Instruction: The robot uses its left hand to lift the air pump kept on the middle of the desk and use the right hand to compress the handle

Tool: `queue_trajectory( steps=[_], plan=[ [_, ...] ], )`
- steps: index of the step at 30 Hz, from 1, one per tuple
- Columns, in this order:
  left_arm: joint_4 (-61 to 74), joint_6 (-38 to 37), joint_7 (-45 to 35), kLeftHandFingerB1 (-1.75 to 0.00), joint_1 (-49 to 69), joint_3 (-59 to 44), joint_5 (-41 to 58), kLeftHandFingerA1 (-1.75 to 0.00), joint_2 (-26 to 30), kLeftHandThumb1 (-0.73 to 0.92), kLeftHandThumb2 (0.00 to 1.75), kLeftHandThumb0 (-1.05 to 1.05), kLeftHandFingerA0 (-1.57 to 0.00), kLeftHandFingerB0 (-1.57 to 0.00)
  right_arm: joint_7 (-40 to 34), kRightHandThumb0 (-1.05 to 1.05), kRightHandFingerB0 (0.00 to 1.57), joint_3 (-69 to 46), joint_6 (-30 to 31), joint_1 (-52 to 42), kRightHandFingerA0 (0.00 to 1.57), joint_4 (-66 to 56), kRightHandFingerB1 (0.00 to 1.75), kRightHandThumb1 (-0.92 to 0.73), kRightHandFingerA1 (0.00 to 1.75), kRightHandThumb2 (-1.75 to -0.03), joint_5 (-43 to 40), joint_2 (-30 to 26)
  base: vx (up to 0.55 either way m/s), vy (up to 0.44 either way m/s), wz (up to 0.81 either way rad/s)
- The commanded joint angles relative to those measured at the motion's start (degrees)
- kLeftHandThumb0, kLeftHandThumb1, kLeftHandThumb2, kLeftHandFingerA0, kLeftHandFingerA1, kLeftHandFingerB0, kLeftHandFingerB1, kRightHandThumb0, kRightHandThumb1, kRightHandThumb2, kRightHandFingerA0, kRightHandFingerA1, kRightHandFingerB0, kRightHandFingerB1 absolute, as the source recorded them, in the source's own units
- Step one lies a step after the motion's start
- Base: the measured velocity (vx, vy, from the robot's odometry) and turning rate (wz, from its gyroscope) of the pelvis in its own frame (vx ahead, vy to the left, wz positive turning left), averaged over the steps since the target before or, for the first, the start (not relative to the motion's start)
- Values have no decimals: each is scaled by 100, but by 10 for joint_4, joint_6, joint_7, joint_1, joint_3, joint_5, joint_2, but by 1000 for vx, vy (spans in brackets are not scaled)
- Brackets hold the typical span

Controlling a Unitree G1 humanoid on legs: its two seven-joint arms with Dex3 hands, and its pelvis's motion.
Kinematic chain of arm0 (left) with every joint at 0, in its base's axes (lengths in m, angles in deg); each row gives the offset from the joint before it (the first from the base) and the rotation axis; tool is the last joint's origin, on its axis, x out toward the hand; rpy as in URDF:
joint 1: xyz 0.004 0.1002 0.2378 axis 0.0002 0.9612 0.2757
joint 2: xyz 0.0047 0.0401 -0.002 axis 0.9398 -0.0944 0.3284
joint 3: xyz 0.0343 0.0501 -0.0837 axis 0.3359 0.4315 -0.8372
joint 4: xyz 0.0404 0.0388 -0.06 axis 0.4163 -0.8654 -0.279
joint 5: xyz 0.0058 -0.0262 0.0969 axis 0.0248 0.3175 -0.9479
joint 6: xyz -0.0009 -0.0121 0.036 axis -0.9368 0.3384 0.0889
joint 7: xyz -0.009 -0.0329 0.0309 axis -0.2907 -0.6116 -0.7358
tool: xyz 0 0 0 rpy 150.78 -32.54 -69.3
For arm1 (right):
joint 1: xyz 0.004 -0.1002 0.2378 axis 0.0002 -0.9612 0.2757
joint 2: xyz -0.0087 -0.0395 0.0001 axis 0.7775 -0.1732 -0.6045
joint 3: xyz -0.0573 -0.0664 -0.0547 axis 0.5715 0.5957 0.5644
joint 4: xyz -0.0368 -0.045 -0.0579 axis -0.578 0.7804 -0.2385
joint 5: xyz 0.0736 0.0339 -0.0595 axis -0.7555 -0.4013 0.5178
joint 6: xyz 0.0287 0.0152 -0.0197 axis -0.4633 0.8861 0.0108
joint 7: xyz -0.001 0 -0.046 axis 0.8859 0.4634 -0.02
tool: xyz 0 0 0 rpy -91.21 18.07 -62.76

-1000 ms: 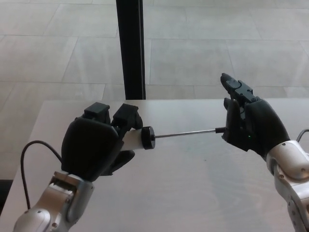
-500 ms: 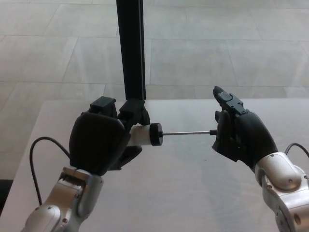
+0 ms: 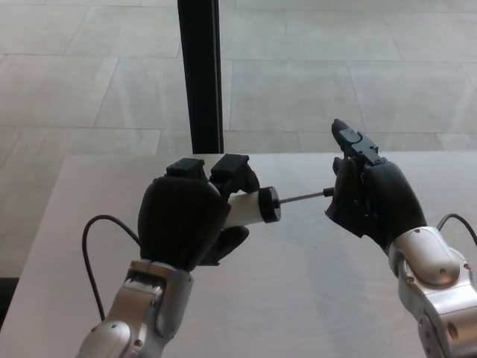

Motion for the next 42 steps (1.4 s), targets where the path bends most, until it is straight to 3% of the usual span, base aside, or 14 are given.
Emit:
queue_trajectory(
  steps=[1,6,11,13,15,25,27,29,30,33,34,37,40,42],
  plan=[
    [0,43,-20,-92,-10,15,-24,-138,0,54,97,-16,-92,-87,-11,-104,3,0,-13,1,0,-17,3,-88,7,-132,1,9,0,0,0],
    [-1,75,-27,-99,-34,34,-56,-154,7,52,96,-15,-91,-88,-10,-105,0,3,-7,7,0,-19,2,-84,7,-132,6,7,0,0,0],
    [-6,82,-23,-95,-48,40,-59,-141,12,51,99,-13,-94,-91,-7,-105,0,5,-10,6,0,-18,4,-86,8,-132,7,4,0,0,0],
    [-4,91,-34,-108,-63,39,-62,-145,12,55,93,-20,-91,-89,-4,-105,0,2,-9,11,0,-16,5,-87,7,-132,3,2,0,0,0],
    [-10,96,-37,-86,-75,39,-62,-142,9,56,94,-18,-92,-89,-2,-105,0,4,-10,10,0,-19,5,-88,5,-133,3,1,0,0,0],
    [-18,136,-61,-96,-110,44,-65,-142,-10,53,106,-17,-92,-88,-6,-105,0,9,-5,12,0,-23,3,-85,6,-132,10,0,0,0,0],
    [-15,151,-67,-74,-117,53,-84,-129,-15,52,102,-19,-99,-91,-7,-105,0,10,-4,14,0,-25,3,-87,5,-133,13,0,0,0,0],
    [-15,162,-68,-70,-118,56,-85,-139,-25,59,96,-22,-94,-88,-9,-105,0,10,-5,15,0,-28,4,-87,5,-133,14,1,0,0,0],
    [-15,162,-65,-69,-115,51,-72,-122,-34,60,92,-23,-97,-89,-10,-105,0,10,-6,16,0,-29,4,-87,4,-133,15,2,0,0,0],
    [-13,159,-53,-67,-109,45,-59,-120,-49,61,85,-23,-97,-87,-10,-105,0,10,-13,17,0,-28,4,-86,4,-133,15,3,0,0,0],
    [-12,171,-55,-83,-107,46,-64,-145,-58,66,78,-30,-101,-87,-11,-105,0,5,-12,19,0,-26,3,-84,4,-132,9,8,0,0,0],
    [-6,179,-63,-96,-104,42,-54,-155,-72,68,77,-31,-100,-88,-14,-105,0,0,-12,19,0,-25,3,-83,2,-131,4,14,0,0,0],
    [-2,207,-77,-88,-103,50,-71,-154,-85,77,71,-39,-101,-81,-14,-105,0,-3,-14,22,0,-22,3,-84,2,-131,3,18,0,0,0],
    [1,199,-75,-86,-101,48,-58,-162,-92,65,69,-31,-101,-85,-12,-105,0,-5,-12,24,0,-20,3,-83,1,-131,1,19,0,0,0]
  ],
)
